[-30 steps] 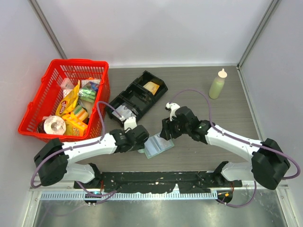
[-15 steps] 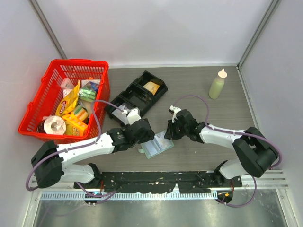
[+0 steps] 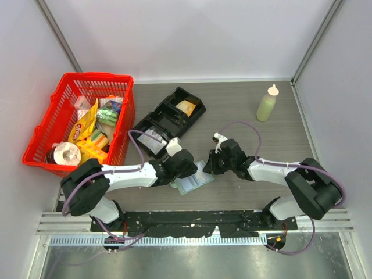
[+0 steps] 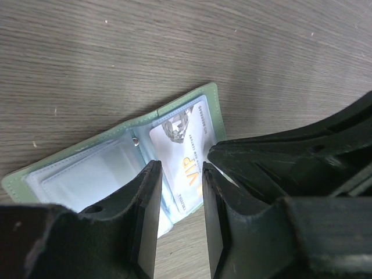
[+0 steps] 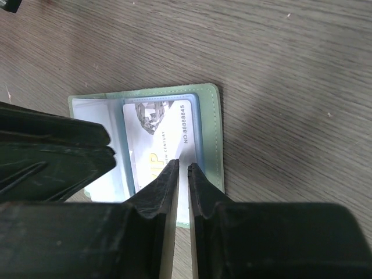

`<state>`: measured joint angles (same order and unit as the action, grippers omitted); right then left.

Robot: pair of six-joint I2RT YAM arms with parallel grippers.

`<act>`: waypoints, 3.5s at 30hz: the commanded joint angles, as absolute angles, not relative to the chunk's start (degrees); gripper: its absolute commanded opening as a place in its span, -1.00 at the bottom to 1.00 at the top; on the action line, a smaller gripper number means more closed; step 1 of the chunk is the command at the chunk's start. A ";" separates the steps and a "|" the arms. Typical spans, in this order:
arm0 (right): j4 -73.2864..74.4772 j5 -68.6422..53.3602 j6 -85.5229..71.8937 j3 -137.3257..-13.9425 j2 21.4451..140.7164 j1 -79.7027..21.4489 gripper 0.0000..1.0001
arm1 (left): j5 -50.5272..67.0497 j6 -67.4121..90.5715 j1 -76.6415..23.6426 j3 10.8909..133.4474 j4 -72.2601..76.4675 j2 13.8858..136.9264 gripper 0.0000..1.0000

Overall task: Take the credit cards out of the card holder
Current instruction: Remove the credit card from the card holder.

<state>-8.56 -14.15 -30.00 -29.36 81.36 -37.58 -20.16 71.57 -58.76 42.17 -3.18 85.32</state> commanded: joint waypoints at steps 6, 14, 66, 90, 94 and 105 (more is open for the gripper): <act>-11.77 -15.20 -33.31 -24.87 80.77 -37.09 -0.66 | -18.10 77.52 -58.80 38.85 5.54 88.77 -0.28; -12.57 -16.08 -34.01 -24.35 81.21 -37.09 -0.65 | -16.97 77.61 -58.80 36.48 9.04 89.47 -0.24; -16.79 -19.86 -39.11 -22.06 90.53 -32.70 -0.74 | -12.04 80.68 -58.97 24.26 34.81 85.87 -0.77; -18.28 -18.99 -39.46 -21.53 90.28 -31.55 -0.75 | -14.50 85.43 -58.97 22.59 9.60 71.81 -1.00; -16.36 -17.76 -38.32 -22.06 85.80 -31.55 -0.72 | -14.24 83.50 -58.97 23.20 6.43 69.00 -1.00; -13.53 -19.77 -31.12 -22.59 70.16 -31.55 0.06 | -11.96 68.48 -58.97 25.57 4.48 63.99 -1.00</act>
<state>-14.20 -19.14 -36.47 -23.07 76.66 -31.53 -10.72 76.99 -59.18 22.72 5.37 65.93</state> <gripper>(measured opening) 0.454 0.010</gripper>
